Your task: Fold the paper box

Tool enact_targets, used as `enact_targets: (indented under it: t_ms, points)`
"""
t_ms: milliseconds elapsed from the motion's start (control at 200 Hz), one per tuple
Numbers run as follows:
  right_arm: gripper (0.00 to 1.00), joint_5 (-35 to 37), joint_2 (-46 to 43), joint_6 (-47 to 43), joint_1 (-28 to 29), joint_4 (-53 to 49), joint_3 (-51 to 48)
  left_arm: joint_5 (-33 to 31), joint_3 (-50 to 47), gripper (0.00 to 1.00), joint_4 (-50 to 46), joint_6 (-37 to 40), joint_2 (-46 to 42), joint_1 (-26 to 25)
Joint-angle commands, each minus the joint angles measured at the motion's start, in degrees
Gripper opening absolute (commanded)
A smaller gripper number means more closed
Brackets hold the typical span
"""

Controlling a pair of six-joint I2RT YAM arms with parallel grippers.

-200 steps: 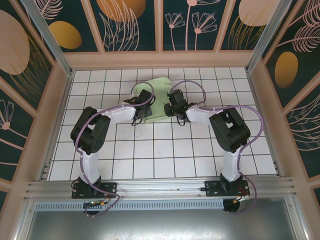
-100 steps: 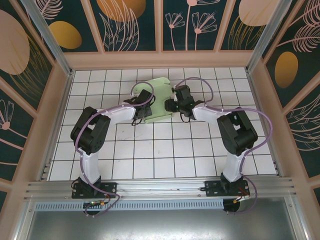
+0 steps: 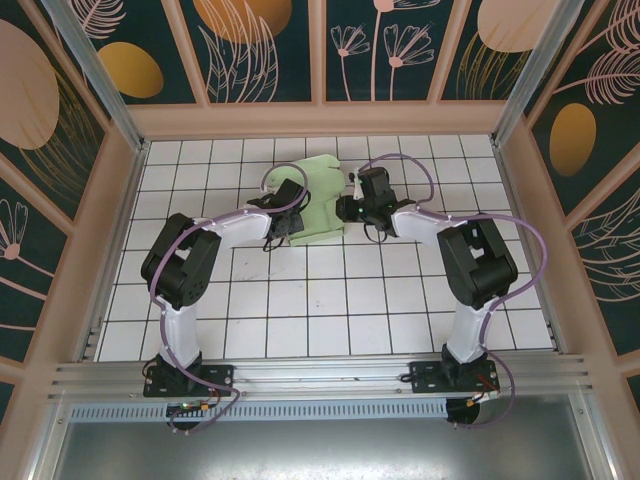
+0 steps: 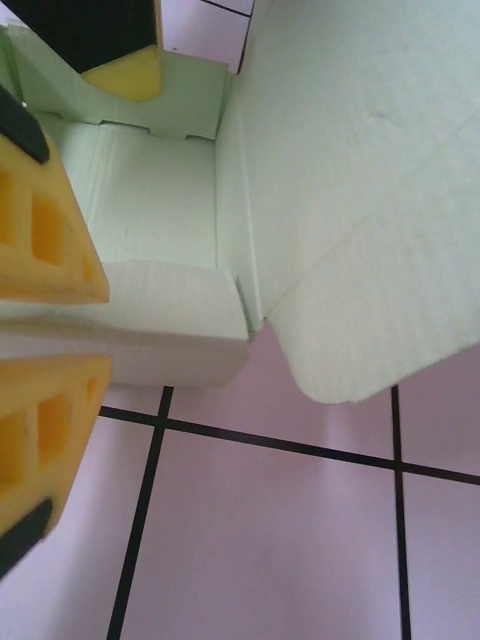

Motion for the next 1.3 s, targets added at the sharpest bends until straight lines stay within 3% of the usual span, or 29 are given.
enact_targets:
  t_ms: [0, 230, 490, 941, 1296]
  points:
    - [0.13, -2.19, 1.92, -0.02, 0.01, 0.17, 0.43, -0.63, -0.48, 0.07, -0.70, 0.76, -1.05, 0.18]
    - [0.05, -3.37, 3.11, -0.53, 0.29, -0.42, 1.03, -0.59, -0.75, 0.07, -0.52, 0.76, -1.13, 0.12]
    - [0.13, 3.53, 4.88, -3.71, 1.73, -5.81, 3.39, -0.20, -1.10, 0.07, -0.09, 0.76, -1.31, 0.12]
    - [0.16, 16.05, 9.37, -7.93, 5.51, -14.17, 9.44, 0.26, -1.87, 0.07, 0.71, 0.61, -1.80, 0.20]
    - [0.16, 20.55, 10.60, -7.46, 6.16, -16.90, 11.05, 0.51, -2.33, 0.07, 1.23, 0.59, -2.01, 0.20]
